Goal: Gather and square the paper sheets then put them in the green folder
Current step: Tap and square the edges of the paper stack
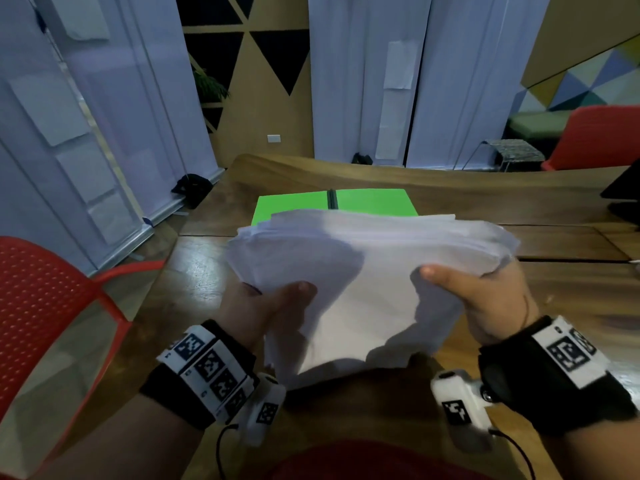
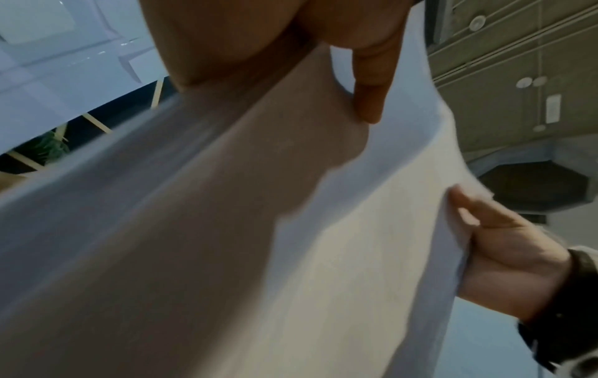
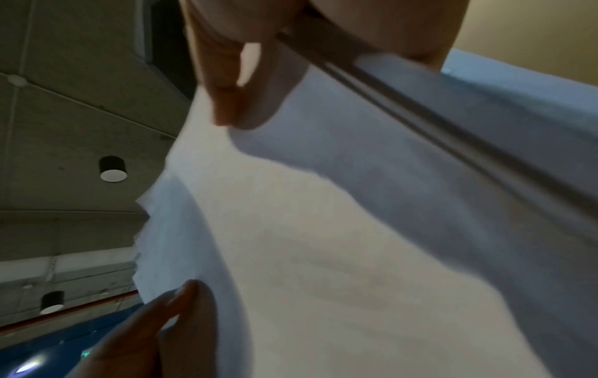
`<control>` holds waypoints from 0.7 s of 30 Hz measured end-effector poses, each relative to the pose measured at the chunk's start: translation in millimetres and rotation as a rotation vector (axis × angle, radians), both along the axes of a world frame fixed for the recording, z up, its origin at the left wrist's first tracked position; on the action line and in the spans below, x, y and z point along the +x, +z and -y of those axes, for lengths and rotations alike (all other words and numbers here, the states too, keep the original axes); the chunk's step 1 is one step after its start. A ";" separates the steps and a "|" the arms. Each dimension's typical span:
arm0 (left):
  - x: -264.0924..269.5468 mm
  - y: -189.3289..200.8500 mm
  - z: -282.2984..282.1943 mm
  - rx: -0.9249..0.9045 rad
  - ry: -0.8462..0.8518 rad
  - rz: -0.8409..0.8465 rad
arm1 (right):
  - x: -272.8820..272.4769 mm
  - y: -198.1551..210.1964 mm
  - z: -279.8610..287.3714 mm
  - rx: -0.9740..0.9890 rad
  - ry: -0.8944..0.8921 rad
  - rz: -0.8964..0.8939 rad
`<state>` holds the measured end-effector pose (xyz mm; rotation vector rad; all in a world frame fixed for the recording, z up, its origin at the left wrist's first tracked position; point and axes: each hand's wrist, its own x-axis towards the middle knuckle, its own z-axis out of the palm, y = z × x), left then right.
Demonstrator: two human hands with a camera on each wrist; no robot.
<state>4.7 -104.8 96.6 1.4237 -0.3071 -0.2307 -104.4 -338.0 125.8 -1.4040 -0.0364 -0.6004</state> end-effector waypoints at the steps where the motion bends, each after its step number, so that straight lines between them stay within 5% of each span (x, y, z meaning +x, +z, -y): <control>1: -1.4 4.5 2.5 0.029 0.019 0.038 | -0.6 5.6 -3.2 -0.004 -0.039 -0.002; 7: -9.3 28.2 2.9 -0.034 0.156 0.168 | -12.1 33.9 -12.1 -0.031 -0.094 0.126; 21: 11.2 79.6 3.9 -0.233 0.034 0.366 | 0.2 18.1 9.1 0.005 -0.005 0.038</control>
